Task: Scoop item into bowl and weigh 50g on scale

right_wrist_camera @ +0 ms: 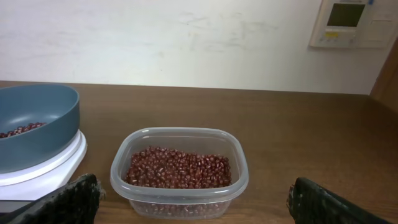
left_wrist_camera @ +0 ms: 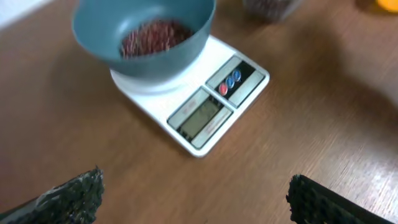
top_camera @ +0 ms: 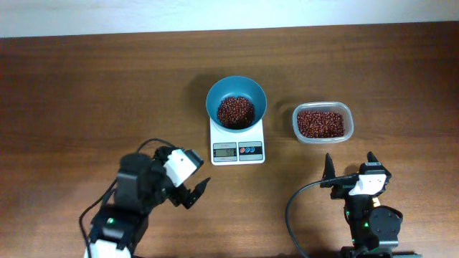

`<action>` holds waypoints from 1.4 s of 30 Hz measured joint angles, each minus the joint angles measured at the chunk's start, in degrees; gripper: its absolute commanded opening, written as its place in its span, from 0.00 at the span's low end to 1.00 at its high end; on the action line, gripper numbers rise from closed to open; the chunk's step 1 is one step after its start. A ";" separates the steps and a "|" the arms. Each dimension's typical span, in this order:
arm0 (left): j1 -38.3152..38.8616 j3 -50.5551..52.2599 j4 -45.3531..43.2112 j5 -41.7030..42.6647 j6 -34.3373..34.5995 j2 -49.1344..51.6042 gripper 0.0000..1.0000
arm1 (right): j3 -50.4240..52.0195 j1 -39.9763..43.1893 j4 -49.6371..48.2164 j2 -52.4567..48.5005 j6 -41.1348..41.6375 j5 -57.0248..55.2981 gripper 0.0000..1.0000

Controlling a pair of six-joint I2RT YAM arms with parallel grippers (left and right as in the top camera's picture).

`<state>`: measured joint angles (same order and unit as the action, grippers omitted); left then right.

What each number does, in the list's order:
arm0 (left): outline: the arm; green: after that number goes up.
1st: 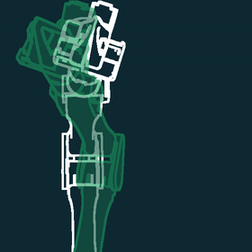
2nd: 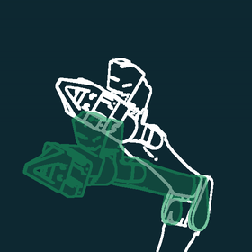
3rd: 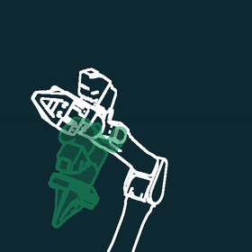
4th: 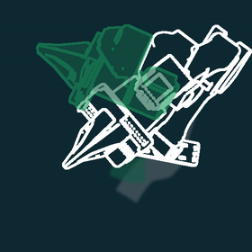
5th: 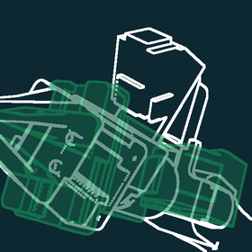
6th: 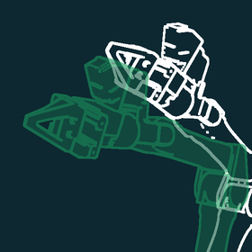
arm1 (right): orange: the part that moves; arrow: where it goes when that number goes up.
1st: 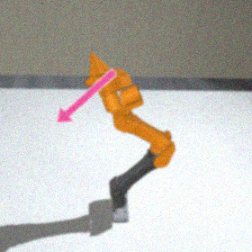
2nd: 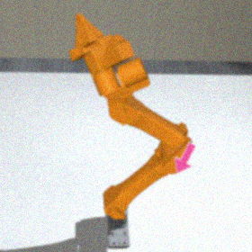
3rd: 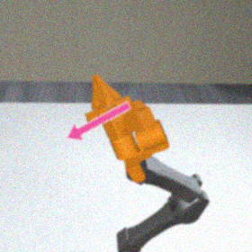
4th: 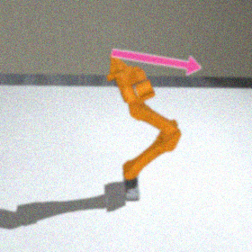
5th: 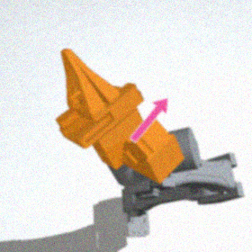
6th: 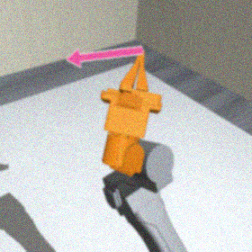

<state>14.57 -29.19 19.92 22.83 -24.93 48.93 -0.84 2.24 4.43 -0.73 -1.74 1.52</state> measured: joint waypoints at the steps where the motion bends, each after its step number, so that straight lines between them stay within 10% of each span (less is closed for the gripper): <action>1: 0.15 0.00 -0.26 -0.81 0.61 1.05 0.99 | 0.00 0.00 0.00 0.00 0.00 -0.02 0.99; 12: 0.44 -0.17 -5.27 -3.13 2.14 1.70 0.98 | 0.00 0.00 0.00 0.00 0.02 -0.02 0.99; 23: -8.57 0.17 -0.04 -14.14 2.27 -19.93 0.98 | 0.00 0.00 0.00 0.00 -0.02 -0.02 0.99; 42: -16.00 28.24 -15.04 -22.91 13.55 -45.92 0.98 | 0.00 0.00 0.00 0.04 -0.02 -0.02 0.99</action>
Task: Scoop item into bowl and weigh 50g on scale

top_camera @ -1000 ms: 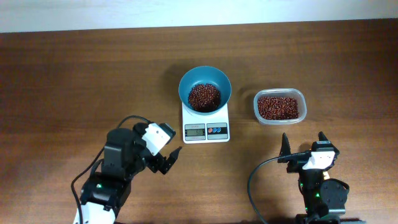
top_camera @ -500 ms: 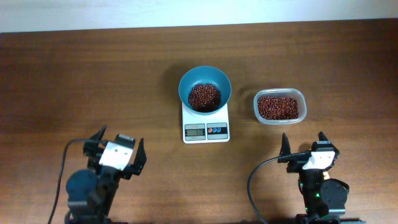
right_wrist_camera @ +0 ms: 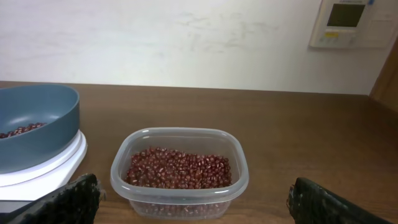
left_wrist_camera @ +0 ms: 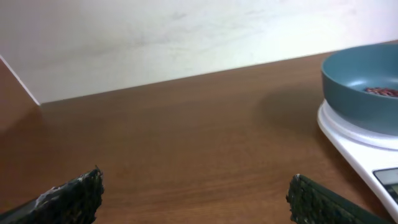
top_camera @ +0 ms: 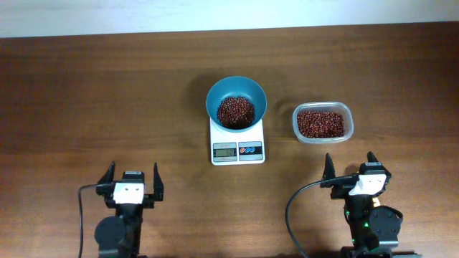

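A blue bowl (top_camera: 237,102) holding red beans sits on the white scale (top_camera: 237,149) at the table's middle; its rim shows at the right of the left wrist view (left_wrist_camera: 364,81). To its right stands a clear container (top_camera: 323,122) of red beans, close in front of my right gripper (right_wrist_camera: 189,202). My left gripper (top_camera: 132,179) stands open at the front left, well away from the scale, nothing between its fingers. My right gripper (top_camera: 351,166) is open at the front right, just short of the container. No scoop is in view.
The brown wooden table (top_camera: 107,93) ends at a white wall along its far edge. A wall-mounted panel (right_wrist_camera: 351,23) shows at the upper right of the right wrist view. A black cable (top_camera: 294,215) loops beside the right arm.
My left arm has drawn back from its tilted reach toward the scale and now sits upright at the front left, facing the far wall. The right arm has not moved.
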`<action>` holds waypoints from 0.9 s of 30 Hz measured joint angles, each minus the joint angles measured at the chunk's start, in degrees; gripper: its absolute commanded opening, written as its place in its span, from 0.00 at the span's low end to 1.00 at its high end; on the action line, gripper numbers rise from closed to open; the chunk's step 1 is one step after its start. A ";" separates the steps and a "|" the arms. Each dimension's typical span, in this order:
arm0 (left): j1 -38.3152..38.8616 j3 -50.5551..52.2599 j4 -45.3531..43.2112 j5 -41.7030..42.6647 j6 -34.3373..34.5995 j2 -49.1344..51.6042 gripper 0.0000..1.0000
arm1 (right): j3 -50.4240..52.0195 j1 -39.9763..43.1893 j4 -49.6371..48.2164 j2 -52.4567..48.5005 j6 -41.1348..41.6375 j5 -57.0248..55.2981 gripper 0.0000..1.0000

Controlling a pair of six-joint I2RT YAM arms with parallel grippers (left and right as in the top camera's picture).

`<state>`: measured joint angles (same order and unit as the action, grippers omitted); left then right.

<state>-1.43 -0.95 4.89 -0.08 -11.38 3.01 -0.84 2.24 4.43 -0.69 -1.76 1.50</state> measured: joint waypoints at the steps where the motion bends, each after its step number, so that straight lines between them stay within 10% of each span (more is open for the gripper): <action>1: -0.11 0.00 0.00 -0.15 -0.15 -0.37 0.99 | 0.00 0.00 0.00 0.00 0.00 0.00 0.99; 27: -0.48 0.00 -0.02 -0.61 -1.03 -2.12 0.98 | 0.00 0.00 0.00 0.00 0.02 0.00 0.99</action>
